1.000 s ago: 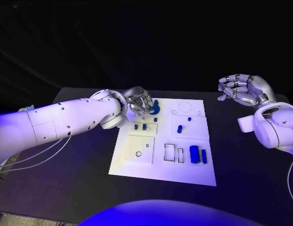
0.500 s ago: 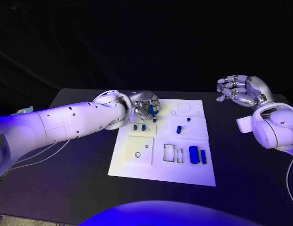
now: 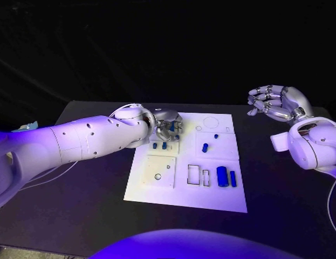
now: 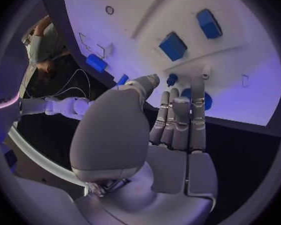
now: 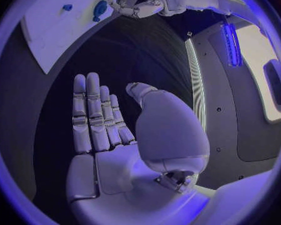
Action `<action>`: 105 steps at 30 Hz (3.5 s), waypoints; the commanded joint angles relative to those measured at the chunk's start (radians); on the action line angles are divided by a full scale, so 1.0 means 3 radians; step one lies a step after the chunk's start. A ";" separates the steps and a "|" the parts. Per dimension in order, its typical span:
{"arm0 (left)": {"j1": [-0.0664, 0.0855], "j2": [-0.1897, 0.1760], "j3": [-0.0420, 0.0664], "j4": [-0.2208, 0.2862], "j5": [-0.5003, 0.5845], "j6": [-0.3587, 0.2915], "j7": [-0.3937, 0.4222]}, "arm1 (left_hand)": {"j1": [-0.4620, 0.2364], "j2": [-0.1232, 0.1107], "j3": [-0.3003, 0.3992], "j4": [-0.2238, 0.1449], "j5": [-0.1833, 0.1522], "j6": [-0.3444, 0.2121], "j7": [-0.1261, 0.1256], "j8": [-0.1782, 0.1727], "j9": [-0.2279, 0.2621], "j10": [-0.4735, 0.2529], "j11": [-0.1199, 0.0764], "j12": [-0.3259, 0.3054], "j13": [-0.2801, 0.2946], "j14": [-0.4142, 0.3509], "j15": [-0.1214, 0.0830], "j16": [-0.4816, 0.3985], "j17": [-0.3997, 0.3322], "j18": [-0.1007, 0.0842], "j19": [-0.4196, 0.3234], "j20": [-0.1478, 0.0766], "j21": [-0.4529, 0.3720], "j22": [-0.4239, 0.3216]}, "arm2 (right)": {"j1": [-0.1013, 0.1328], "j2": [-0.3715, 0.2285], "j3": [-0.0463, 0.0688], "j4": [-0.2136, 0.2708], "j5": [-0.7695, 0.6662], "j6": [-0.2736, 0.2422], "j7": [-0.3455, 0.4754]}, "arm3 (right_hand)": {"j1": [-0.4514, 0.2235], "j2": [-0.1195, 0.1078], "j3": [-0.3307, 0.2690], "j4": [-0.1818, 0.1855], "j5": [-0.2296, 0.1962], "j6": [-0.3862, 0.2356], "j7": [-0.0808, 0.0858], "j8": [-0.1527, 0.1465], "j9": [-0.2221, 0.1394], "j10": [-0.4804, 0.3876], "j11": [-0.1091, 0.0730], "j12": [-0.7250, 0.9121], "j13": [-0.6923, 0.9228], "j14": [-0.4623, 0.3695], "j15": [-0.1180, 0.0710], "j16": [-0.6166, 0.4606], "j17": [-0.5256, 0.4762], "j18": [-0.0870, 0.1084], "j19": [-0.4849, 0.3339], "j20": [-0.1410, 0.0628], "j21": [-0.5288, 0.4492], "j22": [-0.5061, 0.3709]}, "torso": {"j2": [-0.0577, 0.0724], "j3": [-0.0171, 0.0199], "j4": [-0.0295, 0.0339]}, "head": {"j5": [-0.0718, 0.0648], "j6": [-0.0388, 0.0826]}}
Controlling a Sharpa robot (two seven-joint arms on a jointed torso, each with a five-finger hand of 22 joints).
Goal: Assemble the parts on the task board
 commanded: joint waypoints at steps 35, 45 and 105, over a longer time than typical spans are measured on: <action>-0.0001 0.0177 -0.0002 -0.0170 -0.0166 0.0224 -0.0171 | 0.0087 0.0104 0.0233 -0.0136 -0.0013 0.0231 -0.0007 -0.0114 -0.0130 0.0221 -0.0025 -0.0070 -0.0135 0.0214 -0.0022 0.0244 0.0179 0.0049 0.0019 -0.0042 0.0227 0.0128 | -0.0006 0.0019 0.0001 -0.0005 -0.0005 0.0036 0.0038 | 0.0001 0.0044 0.0002 -0.0023 0.0019 -0.0029 0.0175 0.0023 -0.0007 -0.0015 -0.0001 0.0021 -0.0014 0.0028 -0.0003 -0.0020 0.0012 0.0034 0.0029 0.0001 -0.0020 -0.0009 | -0.0007 -0.0002 0.0003 | -0.0004 -0.0019; -0.0002 0.0195 -0.0013 -0.0189 -0.0166 0.0279 -0.0191 | 0.0084 0.0131 0.0278 -0.0180 -0.0014 0.0309 -0.0023 -0.0121 -0.0151 0.0300 -0.0042 -0.0077 -0.0158 0.0291 -0.0039 0.0316 0.0270 0.0050 0.0021 -0.0054 0.0288 0.0163 | -0.0007 0.0019 0.0001 -0.0004 -0.0004 0.0036 0.0039 | 0.0001 0.0044 0.0002 -0.0023 0.0019 -0.0029 0.0175 0.0023 -0.0007 -0.0015 -0.0001 0.0021 -0.0014 0.0028 -0.0003 -0.0020 0.0012 0.0034 0.0029 0.0001 -0.0020 -0.0009 | -0.0004 -0.0002 0.0004 | -0.0009 -0.0021; -0.0014 -0.0311 0.0140 0.0085 0.0233 0.0198 -0.0213 | -0.0056 0.0201 0.0479 -0.0389 -0.0020 0.0689 -0.0098 -0.0299 -0.0152 0.0769 -0.0137 -0.0409 -0.0265 0.0532 -0.0126 0.0441 0.0443 0.0049 0.0066 -0.0138 0.0488 0.0269 | -0.0027 0.0018 0.0001 -0.0029 0.0006 0.0031 0.0044 | -0.0002 0.0054 0.0006 -0.0023 0.0024 -0.0028 0.0175 0.0028 -0.0013 -0.0017 -0.0001 0.0032 -0.0030 0.0033 -0.0003 -0.0030 0.0023 0.0034 0.0033 0.0001 -0.0022 -0.0018 | -0.0011 -0.0006 0.0013 | 0.0002 0.0011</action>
